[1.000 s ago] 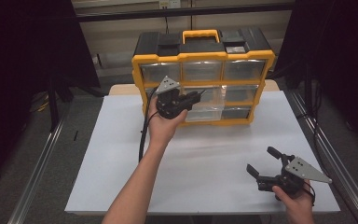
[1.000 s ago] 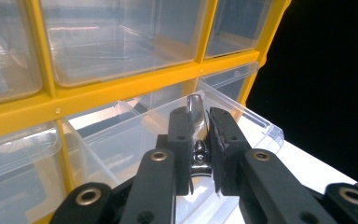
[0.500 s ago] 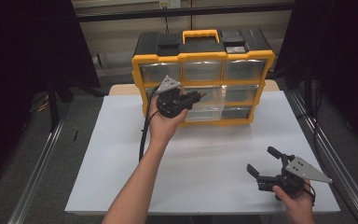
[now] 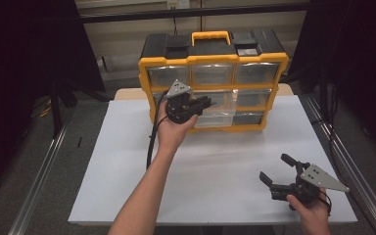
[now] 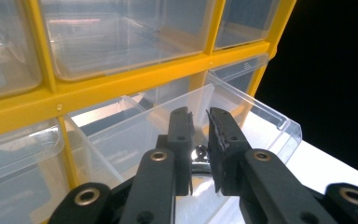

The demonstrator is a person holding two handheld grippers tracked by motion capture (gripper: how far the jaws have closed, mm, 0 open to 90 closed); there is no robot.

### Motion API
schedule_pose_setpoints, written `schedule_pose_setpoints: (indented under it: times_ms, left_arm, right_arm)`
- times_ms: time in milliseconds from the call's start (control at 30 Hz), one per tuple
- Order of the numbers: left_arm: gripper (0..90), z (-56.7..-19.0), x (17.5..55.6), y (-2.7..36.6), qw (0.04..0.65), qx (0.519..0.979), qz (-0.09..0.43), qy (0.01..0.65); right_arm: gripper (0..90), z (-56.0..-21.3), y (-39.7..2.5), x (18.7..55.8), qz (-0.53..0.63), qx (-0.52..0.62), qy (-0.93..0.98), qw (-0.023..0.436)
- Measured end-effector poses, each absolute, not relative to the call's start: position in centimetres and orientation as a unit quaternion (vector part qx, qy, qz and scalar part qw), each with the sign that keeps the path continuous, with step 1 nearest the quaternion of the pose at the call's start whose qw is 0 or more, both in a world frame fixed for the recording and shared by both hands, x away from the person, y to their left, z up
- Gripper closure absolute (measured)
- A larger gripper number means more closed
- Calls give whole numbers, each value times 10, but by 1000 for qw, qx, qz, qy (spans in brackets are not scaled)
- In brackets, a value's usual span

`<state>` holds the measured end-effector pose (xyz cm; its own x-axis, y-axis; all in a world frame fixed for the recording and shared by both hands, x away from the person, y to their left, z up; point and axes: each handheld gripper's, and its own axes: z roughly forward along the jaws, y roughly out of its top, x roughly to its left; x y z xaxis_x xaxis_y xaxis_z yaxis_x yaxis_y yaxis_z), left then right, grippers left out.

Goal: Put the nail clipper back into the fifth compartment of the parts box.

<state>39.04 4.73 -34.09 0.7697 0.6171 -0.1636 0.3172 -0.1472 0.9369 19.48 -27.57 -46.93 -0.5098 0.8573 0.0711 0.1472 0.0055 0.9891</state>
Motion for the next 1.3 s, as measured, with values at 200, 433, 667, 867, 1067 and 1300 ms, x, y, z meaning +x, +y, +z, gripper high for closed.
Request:
schedule_pose_setpoints:
  times_ms: [200,433,667,867,1067,1300]
  left_arm:
    - [773,-341,391,47,576,744,126,316]
    - [667,-338,389,52,595,737,116,298]
    - [574,-333,384,57,603,738,99,287]
    - [467,-330,379,63,612,731,104,284]
    - [387,-332,372,70,614,731,102,279]
    - [291,-340,364,83,621,726,104,276]
  right_arm:
    - [17,-469,-276,194,587,391,641,303]
    - [17,-469,-276,195,587,392,640,304]
    - [17,-469,-275,195,586,391,642,304]
    - [17,-469,-274,195,584,390,644,304]
    - [17,-468,-274,195,585,389,643,304]
    - [17,-468,-274,196,586,392,640,306]
